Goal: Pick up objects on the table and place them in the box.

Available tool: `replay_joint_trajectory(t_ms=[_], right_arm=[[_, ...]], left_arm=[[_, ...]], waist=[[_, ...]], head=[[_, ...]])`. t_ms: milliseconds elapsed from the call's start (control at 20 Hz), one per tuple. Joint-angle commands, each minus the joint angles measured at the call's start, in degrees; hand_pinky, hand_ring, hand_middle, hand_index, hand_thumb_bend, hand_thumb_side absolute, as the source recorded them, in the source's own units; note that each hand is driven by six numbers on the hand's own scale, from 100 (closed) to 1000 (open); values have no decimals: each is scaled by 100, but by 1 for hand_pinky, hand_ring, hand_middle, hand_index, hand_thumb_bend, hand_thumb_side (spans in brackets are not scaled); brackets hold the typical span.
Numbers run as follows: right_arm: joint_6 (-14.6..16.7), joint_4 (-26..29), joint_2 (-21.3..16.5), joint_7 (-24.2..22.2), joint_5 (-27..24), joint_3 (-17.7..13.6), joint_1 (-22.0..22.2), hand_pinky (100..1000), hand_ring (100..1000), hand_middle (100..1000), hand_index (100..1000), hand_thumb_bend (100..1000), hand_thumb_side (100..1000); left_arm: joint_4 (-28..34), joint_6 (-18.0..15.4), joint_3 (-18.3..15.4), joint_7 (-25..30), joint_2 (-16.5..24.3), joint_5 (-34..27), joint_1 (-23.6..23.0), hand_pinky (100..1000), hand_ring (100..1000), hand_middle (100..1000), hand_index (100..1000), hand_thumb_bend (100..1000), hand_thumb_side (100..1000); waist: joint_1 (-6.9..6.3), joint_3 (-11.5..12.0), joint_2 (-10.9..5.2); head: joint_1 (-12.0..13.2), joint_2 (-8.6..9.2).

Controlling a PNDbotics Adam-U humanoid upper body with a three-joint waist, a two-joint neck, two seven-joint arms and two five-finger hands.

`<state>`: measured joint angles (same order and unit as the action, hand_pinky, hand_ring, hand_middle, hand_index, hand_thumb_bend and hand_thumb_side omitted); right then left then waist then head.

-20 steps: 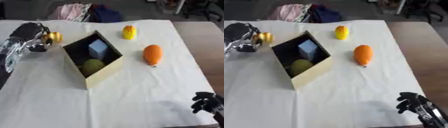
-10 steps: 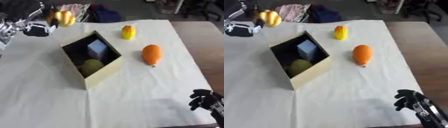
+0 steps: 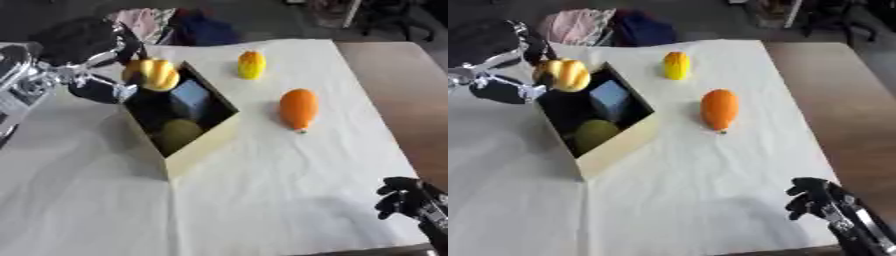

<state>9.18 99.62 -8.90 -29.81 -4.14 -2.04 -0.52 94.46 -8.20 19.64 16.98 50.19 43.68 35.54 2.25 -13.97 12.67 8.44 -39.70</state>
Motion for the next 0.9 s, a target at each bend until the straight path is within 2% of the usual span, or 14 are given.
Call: replay_joint_trajectory(t_ms=[50,150,200,250,350,500,650,700,900], right_arm=[[19,77,-106,-9,-10,-12,-36,517,585,635,772,100,719],[22,77,-106,-10,-11,-12,-39,517,585,635,772,100,718],[24,77,-107,-12,-12,-12,-40,517,585,635,772,100,719],[26,77,-107,-13,-12,-12,-39,517,585,635,772,100,719],[29,77,-109,-13,-12,-14,-41,517,585,635,772,100,718],[36,77,-111,-15,-14,-15,-46,517,584,635,772,100,715],[48,81,-110,-13,-15,-26,-58,518,584,635,773,100,708],[60,86,-119,-6,-18,-37,-76,518,585,635,773,100,684],[215,149,-291,111,-123,-156,-343,520,586,637,775,100,571]], left_arm=[[-192,-71,57,147,-12,97,45,656,571,549,704,100,286],[-313,-91,80,199,-60,198,19,678,596,582,731,100,293],[-360,-92,79,228,-72,251,4,721,653,660,797,100,306],[-395,-91,71,267,-81,315,-13,726,660,672,808,108,308],[-423,-74,22,304,-86,447,-44,763,717,747,871,174,319],[-409,-17,-80,244,-81,520,-96,798,769,807,915,163,306],[-276,51,-219,130,-48,403,-189,806,781,819,916,100,279],[-164,89,-296,27,-43,283,-242,795,764,794,902,100,256],[629,358,-681,-708,36,-724,-668,763,715,724,862,100,251]], waist=[[-36,15,-109],[-30,24,-103],[-27,29,-100],[-25,34,-98],[-20,45,-95],[-14,65,-94],[-8,83,-96],[-3,91,-97],[23,153,-111]], head=[[-17,54],[-20,54],[-23,53],[-25,51],[-35,52],[-48,54],[-65,70],[-78,76],[-126,72]])
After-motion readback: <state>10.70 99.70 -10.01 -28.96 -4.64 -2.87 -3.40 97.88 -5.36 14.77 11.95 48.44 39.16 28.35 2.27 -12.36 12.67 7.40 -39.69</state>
